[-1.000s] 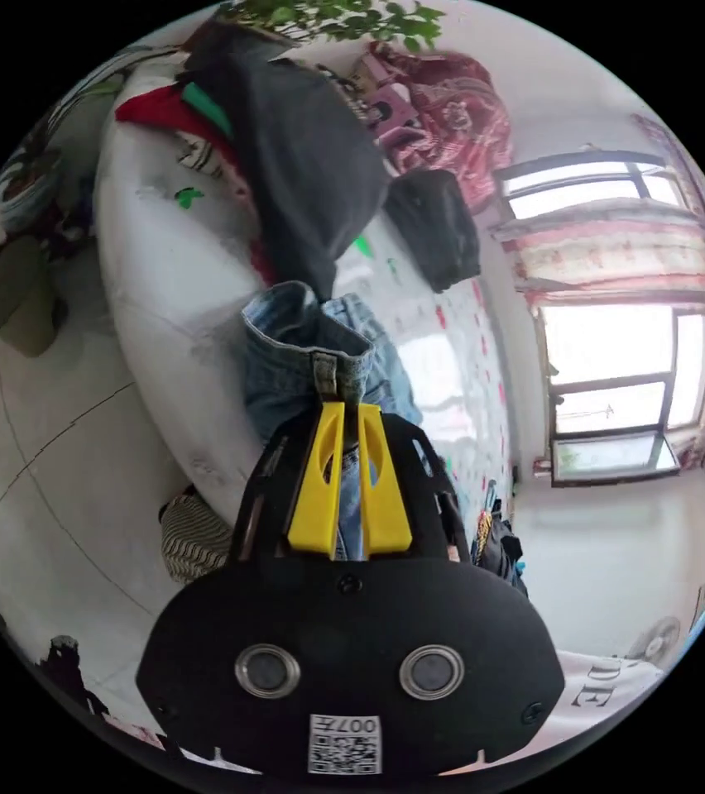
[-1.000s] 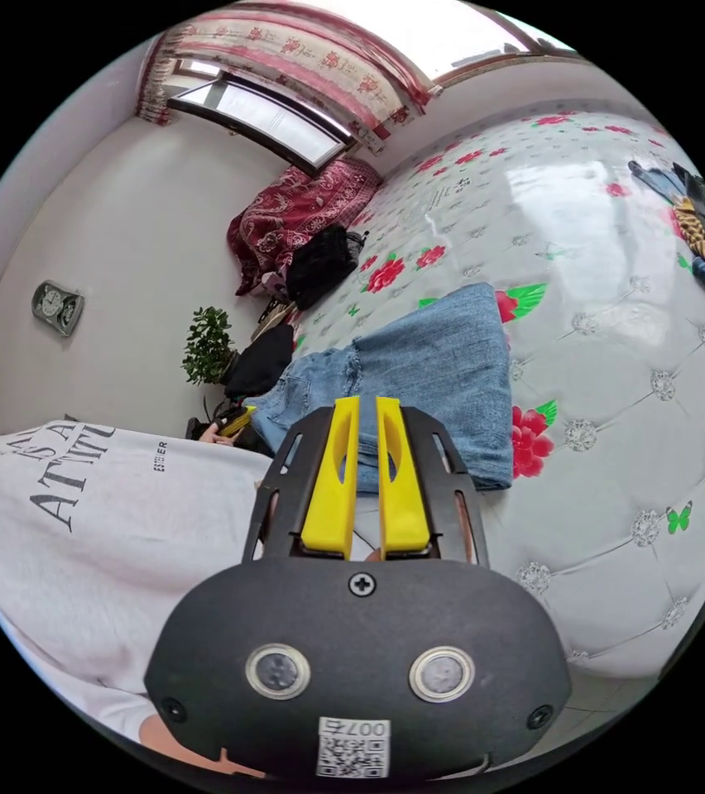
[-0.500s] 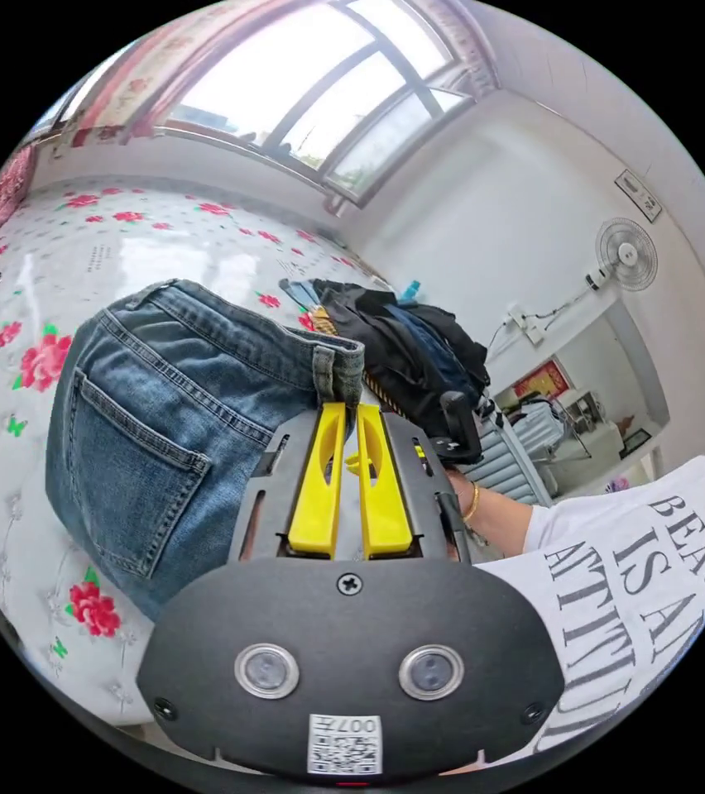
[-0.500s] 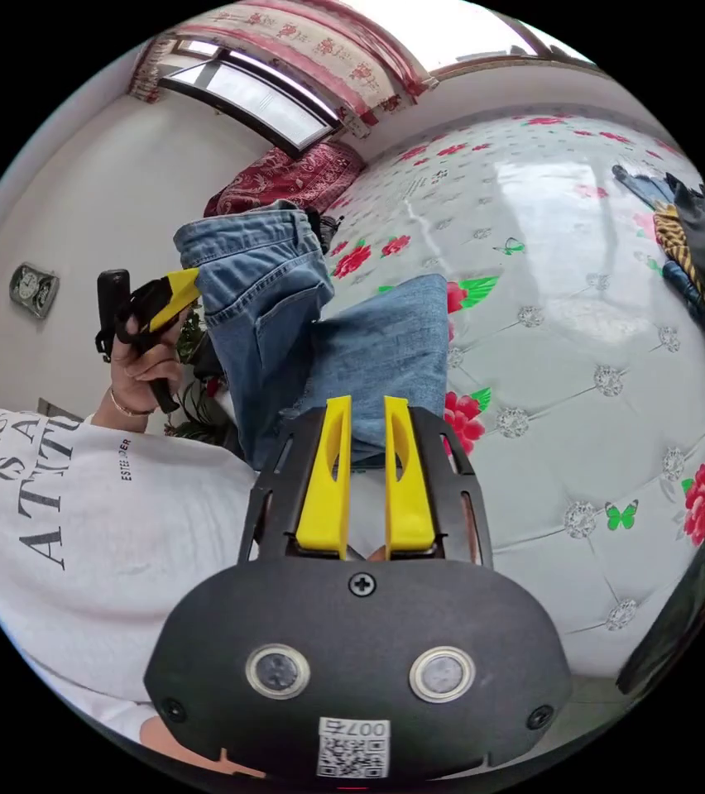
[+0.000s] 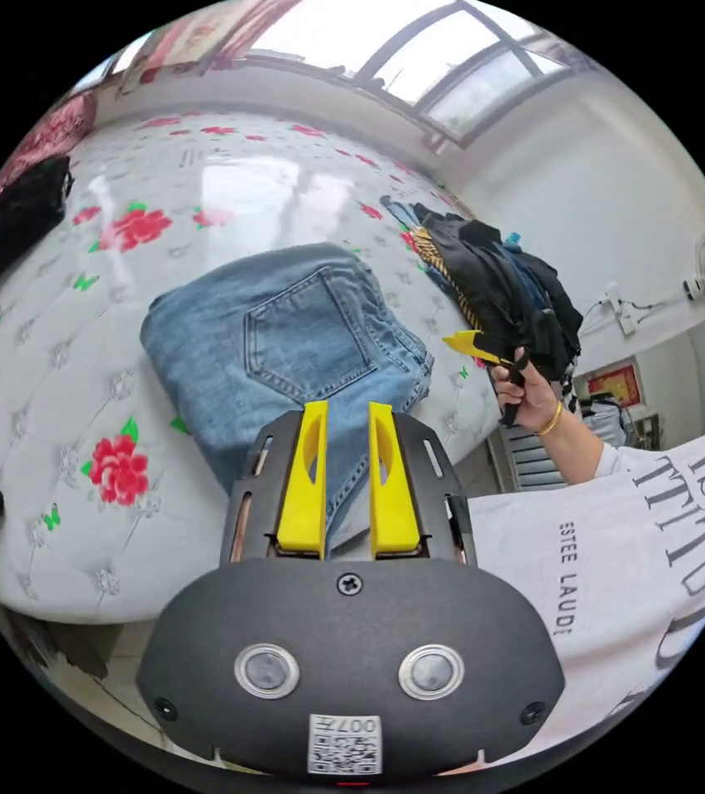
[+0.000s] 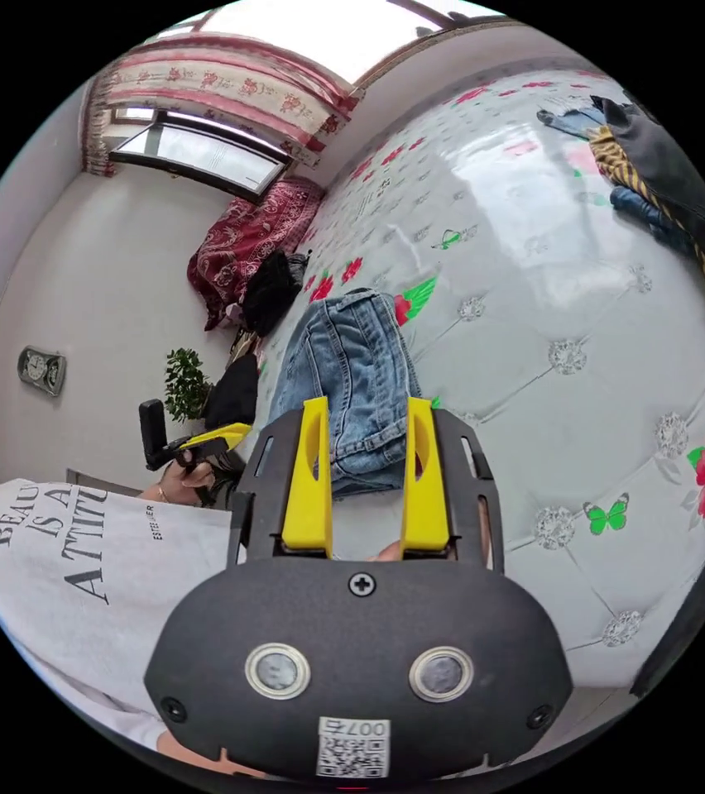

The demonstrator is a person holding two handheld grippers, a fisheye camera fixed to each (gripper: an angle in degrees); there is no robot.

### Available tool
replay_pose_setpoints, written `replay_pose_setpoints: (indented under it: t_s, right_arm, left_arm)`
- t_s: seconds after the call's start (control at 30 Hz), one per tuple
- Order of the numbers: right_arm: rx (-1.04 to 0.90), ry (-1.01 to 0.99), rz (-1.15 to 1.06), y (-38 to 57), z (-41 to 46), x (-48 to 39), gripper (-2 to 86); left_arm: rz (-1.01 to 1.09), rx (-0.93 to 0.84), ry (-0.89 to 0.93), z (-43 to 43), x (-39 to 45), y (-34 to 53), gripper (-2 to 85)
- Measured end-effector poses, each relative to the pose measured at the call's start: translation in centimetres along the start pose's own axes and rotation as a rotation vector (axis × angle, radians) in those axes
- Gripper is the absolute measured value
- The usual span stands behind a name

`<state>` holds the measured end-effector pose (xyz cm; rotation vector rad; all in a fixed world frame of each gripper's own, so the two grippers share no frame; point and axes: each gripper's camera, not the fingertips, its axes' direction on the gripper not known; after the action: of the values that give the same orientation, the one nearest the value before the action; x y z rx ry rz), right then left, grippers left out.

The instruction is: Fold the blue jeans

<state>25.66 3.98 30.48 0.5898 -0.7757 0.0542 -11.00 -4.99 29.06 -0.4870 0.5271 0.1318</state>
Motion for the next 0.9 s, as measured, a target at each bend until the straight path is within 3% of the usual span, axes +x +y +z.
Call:
replay_pose_setpoints:
  t_s: [0.07, 0.2, 0.3, 0.47, 0.6, 0.63, 0.77, 0.9]
  right_arm:
    - [-0.084, 0.030, -0.032, -1.5, 2.7, -0.9, 10.6]
    - [-0.061, 0.199, -0.300, -5.2, 5.2, -7.6, 9.8]
    - [-0.143, 0.184, -0.497, -10.0, 9.0, -12.5, 9.7]
    - [-0.355, 0.137, -0.695, -15.2, 21.0, -18.1, 10.0]
    - [-0.653, 0.327, -0.612, -15.2, 34.7, -14.6, 10.3]
    - [-0.545, 0.281, -0.603, -15.8, 34.1, -14.0, 10.4]
    - [-0.525, 0.136, -0.460, -18.0, 31.7, -11.6, 11.1]
    - [-0.267, 0.022, -0.290, -18.5, 20.2, -5.9, 12.8]
  left_arm:
    - [-0.011, -0.174, -0.077, 2.7, 0.0, 2.4, 7.4]
    - [0.088, -0.068, -0.222, 0.7, 3.9, 6.0, 5.3]
    - [0.138, 0.040, -0.331, -2.2, 5.2, 6.9, 5.2]
    - [0.142, -0.122, -0.296, 1.0, 3.7, 8.0, 5.4]
    - [0.278, -0.071, -0.453, 2.5, 6.0, 9.5, 5.2]
    - [0.296, -0.089, -0.461, 2.2, 6.2, 9.4, 5.1]
    - [0.093, -0.059, -0.252, -1.3, 2.6, 8.3, 3.4]
    - [-0.167, 0.150, -0.050, -7.2, -3.5, 7.9, 4.4]
